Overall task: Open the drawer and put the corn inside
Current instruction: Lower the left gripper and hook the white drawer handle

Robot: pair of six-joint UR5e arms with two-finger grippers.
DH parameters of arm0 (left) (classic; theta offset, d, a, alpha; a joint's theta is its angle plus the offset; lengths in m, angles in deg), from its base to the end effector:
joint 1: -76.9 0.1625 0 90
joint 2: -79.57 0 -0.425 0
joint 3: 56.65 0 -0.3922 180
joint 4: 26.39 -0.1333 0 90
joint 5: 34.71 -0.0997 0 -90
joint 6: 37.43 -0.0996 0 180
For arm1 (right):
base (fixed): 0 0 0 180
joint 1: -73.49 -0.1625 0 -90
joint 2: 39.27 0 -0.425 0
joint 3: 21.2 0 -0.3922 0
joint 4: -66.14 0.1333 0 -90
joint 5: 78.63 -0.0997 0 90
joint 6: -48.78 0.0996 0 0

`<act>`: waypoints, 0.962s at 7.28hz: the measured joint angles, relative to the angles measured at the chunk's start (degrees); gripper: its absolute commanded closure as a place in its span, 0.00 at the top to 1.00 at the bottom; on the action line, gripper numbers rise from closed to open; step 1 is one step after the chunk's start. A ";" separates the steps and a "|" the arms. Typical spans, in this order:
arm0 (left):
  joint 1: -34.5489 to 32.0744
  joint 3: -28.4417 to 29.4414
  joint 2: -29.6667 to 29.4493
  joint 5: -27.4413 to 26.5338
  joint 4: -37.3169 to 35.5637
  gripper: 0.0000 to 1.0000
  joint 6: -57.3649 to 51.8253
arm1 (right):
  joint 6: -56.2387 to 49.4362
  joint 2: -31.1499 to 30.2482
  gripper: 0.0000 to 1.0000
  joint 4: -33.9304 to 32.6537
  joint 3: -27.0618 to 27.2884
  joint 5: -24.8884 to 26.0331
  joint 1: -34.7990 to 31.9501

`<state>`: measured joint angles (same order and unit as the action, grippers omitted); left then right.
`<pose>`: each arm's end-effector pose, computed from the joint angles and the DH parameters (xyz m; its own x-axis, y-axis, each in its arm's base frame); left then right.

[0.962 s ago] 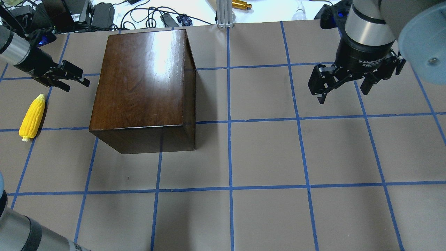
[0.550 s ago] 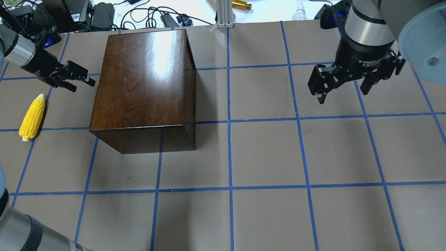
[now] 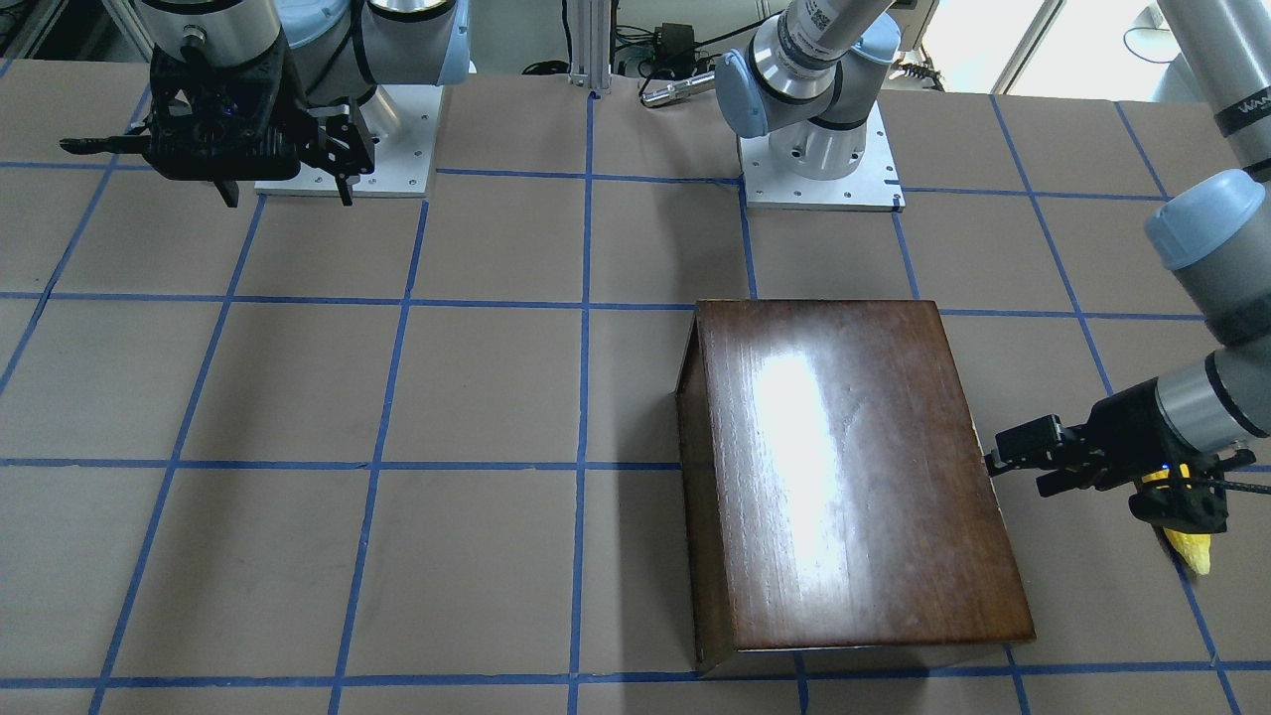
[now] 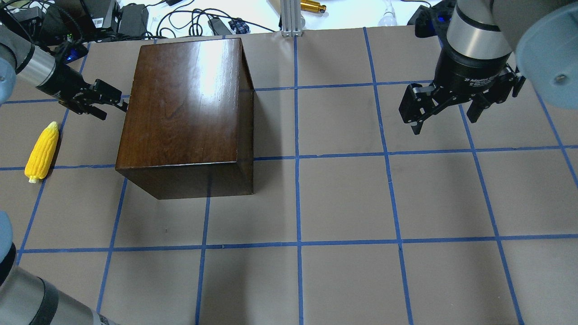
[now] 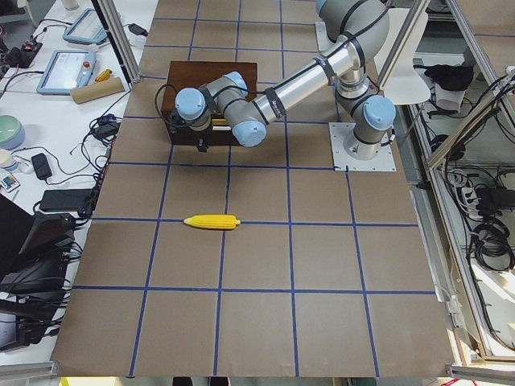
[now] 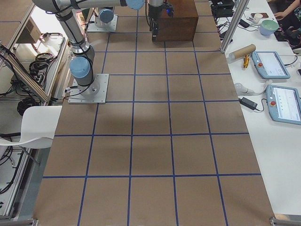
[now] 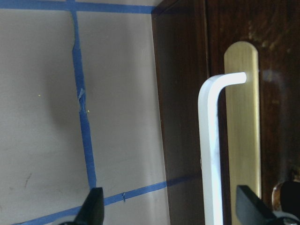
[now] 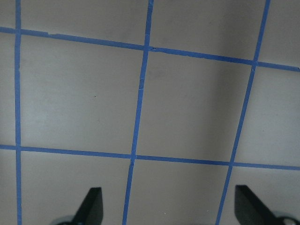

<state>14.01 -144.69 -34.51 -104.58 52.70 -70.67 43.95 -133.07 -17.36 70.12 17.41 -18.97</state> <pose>0.1317 -0.6250 0.2917 -0.9185 0.0709 0.3889 0.0675 0.9975 -0.0224 0.1423 -0.4505 0.4977 -0.9861 -0.1338 0.0987 -0.1263 0.9889 0.0787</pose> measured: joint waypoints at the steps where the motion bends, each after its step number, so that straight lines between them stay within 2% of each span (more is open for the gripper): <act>1: -0.05 -0.02 -0.38 -0.02 -0.09 1.00 0.01 | 0.00 -0.01 1.00 0.00 0.00 0.01 0.00; 7: -0.04 -0.07 -2.75 -0.43 -0.35 1.00 -0.15 | 0.00 -0.01 1.00 0.00 0.00 0.02 0.00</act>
<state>13.97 -144.76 -37.26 -105.01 52.36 -70.81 43.95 -133.08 -17.36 70.12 17.44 -18.97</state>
